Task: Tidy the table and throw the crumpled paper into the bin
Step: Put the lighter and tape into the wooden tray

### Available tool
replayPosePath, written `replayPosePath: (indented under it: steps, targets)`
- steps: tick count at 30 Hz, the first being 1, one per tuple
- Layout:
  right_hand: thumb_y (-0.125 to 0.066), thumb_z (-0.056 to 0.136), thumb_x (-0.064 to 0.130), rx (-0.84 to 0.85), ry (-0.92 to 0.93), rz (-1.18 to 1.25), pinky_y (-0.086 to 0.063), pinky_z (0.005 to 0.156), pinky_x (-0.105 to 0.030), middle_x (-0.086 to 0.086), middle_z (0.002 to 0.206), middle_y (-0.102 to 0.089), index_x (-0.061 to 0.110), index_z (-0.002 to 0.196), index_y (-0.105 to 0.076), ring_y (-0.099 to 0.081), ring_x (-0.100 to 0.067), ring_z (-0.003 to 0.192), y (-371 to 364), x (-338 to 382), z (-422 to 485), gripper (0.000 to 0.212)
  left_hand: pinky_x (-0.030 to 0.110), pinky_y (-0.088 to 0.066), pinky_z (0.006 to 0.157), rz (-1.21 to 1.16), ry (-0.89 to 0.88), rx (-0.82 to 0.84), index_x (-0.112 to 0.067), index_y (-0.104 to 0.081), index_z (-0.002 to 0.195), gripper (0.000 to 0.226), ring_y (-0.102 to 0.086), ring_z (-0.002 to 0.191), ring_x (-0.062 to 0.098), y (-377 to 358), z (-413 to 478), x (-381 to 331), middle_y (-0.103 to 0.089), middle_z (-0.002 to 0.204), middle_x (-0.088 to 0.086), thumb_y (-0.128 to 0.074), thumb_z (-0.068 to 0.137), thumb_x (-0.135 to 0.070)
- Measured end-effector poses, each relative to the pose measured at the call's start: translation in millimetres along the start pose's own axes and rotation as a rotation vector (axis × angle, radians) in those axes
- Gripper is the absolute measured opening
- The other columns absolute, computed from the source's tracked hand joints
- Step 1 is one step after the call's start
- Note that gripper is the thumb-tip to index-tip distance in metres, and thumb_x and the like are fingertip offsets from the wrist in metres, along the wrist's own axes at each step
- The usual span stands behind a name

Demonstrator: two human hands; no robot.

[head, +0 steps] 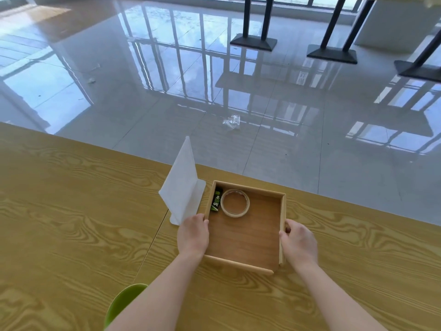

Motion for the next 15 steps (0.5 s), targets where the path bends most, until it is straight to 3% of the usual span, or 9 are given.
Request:
replayPosePath:
  steps: [8, 15]
  targets:
    - [-0.064, 0.09, 0.012, -0.016, -0.008, 0.02, -0.048, 0.072, -0.033, -0.004, 0.094, -0.069, 0.012, 0.11, -0.069, -0.054, -0.018, 0.079, -2.8, 4.3, 4.9, 0.021, 0.03, -0.039, 0.054, -0.003, 0.003, 0.007, -0.016, -0.057, 0.071, 0.029, -0.055, 0.065, 0.019, 1.7, 10.2, -0.9, -0.06, 0.068, 0.0, -0.05, 0.098, -0.023]
    - [-0.067, 0.089, 0.01, -0.03, -0.014, 0.011, -0.044, 0.067, -0.03, -0.007, 0.093, -0.07, 0.009, 0.109, -0.07, -0.051, -0.018, 0.075, -2.2, 6.8, 7.2, 0.02, 0.031, -0.038, 0.056, 0.01, 0.005, 0.028, -0.017, -0.055, 0.071, 0.028, -0.053, 0.066, 0.019, 1.6, 13.5, 0.5, -0.058, 0.068, -0.001, -0.049, 0.098, -0.023]
Point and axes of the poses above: each hand's wrist, its own z-axis towards the middle knuckle, its own y-axis out of the back of the hand, x = y × z, the point moved 9 cm from there along z, towards the middle knuckle
